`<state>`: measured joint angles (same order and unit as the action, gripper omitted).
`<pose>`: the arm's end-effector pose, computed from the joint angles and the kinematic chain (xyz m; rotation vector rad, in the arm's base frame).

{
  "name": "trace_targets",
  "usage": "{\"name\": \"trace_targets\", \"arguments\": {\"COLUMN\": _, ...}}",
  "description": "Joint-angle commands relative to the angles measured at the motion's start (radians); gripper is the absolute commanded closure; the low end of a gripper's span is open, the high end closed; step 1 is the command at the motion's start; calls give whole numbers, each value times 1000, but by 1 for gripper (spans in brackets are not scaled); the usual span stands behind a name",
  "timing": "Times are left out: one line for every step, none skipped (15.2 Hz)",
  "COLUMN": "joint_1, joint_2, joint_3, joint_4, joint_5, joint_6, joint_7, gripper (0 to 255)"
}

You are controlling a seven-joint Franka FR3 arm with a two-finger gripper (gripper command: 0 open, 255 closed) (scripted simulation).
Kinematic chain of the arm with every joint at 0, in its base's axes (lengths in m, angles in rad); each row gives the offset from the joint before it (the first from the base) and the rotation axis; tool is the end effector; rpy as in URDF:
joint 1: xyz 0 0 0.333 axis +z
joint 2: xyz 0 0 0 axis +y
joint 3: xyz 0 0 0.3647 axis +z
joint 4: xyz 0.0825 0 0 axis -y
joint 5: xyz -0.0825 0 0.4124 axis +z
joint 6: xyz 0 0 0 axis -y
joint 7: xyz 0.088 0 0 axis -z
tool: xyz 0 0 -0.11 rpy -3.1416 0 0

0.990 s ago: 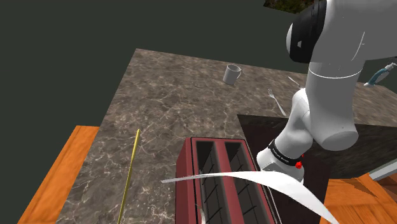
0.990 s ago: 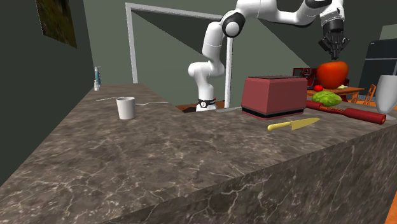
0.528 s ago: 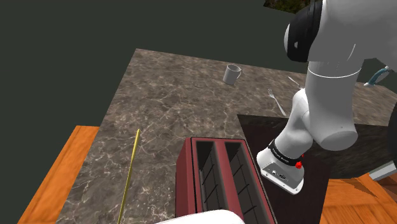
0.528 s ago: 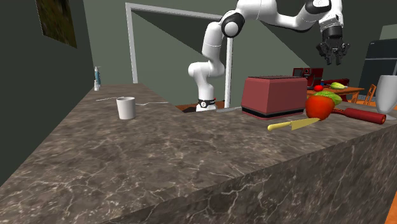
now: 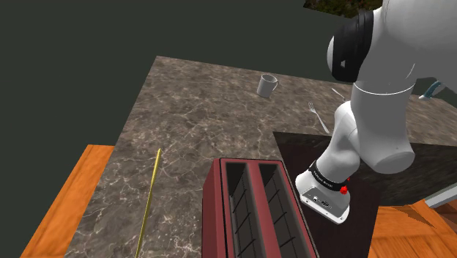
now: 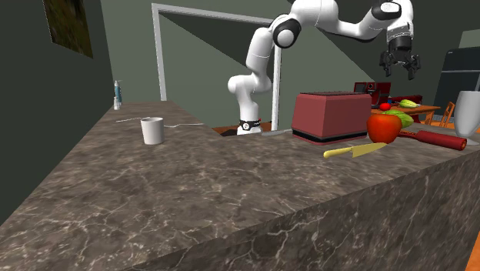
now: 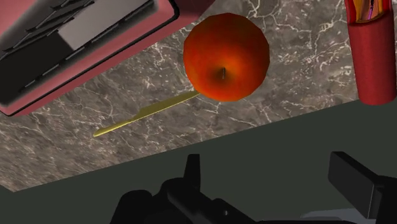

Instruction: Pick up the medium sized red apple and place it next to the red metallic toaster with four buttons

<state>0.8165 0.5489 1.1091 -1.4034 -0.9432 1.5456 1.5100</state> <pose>0.0190 0.7069 0.5539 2.9481 0.6127 0.7147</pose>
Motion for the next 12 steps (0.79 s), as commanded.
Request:
{"name": "trace_targets", "arguments": {"joint_1": -11, "joint_2": 5, "joint_3": -3, "joint_4": -17, "joint_5": -5, "joint_6": 18, "joint_7": 2, "gripper": 0}}
{"name": "trace_targets", "arguments": {"joint_1": -18, "joint_2": 6, "joint_3": -4, "joint_4": -27, "joint_5": -7, "joint_6": 29, "joint_7": 5, "gripper": 0}}
{"name": "trace_targets", "arguments": {"joint_1": -21, "joint_2": 8, "joint_3": -5, "joint_4": -33, "joint_5": -8, "joint_6": 35, "joint_7": 7, "gripper": 0}}
{"name": "trace_targets", "arguments": {"joint_1": -21, "joint_2": 8, "joint_3": -5, "joint_4": -34, "joint_5": -8, "joint_6": 35, "joint_7": 7, "gripper": 0}}
{"name": "trace_targets", "arguments": {"joint_1": -21, "joint_2": 8, "joint_3": -5, "joint_4": -33, "joint_5": -8, "joint_6": 35, "joint_7": 7, "gripper": 0}}
{"name": "trace_targets", "arguments": {"joint_1": -21, "joint_2": 8, "joint_3": -5, "joint_4": -33, "joint_5": -8, "joint_6": 35, "joint_7": 7, "gripper": 0}}
{"name": "trace_targets", "arguments": {"joint_1": -21, "joint_2": 8, "joint_3": -5, "joint_4": -33, "joint_5": -8, "joint_6": 35, "joint_7": 7, "gripper": 0}}
{"name": "trace_targets", "arguments": {"joint_1": -21, "joint_2": 8, "joint_3": -5, "joint_4": -33, "joint_5": -8, "joint_6": 35, "joint_7": 7, "gripper": 0}}
{"name": "trace_targets", "arguments": {"joint_1": -21, "joint_2": 8, "joint_3": -5, "joint_4": -33, "joint_5": -8, "joint_6": 35, "joint_7": 7, "gripper": 0}}
{"name": "trace_targets", "arguments": {"joint_1": -21, "joint_2": 8, "joint_3": -5, "joint_4": -33, "joint_5": -8, "joint_6": 35, "joint_7": 7, "gripper": 0}}
{"name": "trace_targets", "arguments": {"joint_1": -21, "joint_2": 8, "joint_3": -5, "joint_4": -33, "joint_5": -8, "joint_6": 35, "joint_7": 7, "gripper": 255}}
{"name": "trace_targets", "arguments": {"joint_1": -21, "joint_2": 8, "joint_3": -5, "joint_4": -33, "joint_5": -8, "joint_6": 35, "joint_7": 7, "gripper": 255}}
